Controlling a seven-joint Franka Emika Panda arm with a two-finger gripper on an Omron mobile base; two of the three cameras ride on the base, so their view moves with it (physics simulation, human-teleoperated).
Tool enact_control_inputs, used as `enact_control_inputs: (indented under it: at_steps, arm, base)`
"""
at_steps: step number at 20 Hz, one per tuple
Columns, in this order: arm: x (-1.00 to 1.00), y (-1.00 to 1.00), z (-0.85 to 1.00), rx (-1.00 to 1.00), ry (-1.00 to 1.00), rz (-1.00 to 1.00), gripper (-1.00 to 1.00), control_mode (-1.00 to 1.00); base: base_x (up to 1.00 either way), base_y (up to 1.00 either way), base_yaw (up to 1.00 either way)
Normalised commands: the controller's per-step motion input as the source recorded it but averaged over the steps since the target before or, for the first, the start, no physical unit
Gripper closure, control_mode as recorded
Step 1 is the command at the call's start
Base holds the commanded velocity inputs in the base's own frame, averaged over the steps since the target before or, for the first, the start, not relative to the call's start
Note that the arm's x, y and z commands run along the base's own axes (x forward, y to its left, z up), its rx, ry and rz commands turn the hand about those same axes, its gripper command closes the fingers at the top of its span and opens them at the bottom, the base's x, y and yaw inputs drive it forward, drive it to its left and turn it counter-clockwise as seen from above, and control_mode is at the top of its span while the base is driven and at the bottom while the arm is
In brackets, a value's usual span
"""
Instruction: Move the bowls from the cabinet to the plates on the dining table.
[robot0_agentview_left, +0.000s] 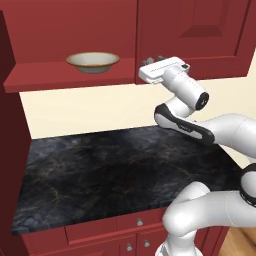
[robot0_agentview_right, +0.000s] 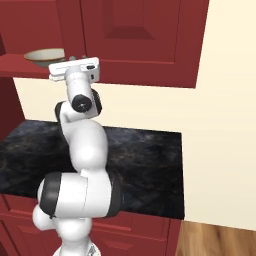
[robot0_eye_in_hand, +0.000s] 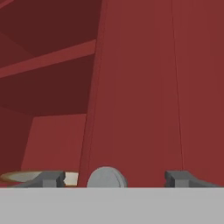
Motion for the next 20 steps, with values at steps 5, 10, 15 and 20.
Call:
enact_control_inputs:
  at_steps: [5,10,15,20]
  arm:
    - [0.04,0.13,0.00,0.00,0.01,0.00,1.00,-1.00]
    - [0.00,0.13,0.00,0.00,0.01,0.00,1.00,-1.00]
    - [0.00,0.02,-0.20,0.00,0.05,0.00,1.00,-1.00]
    - [-0.32,-0.01,-0.13,0.00,0.05,0.00,1.00,-1.00]
  base:
    - [0.00,0.00,0.00]
    - [0.00,0.00,0.00]
    - [0.00,0.00,0.00]
    - [0.00,0.00,0.00]
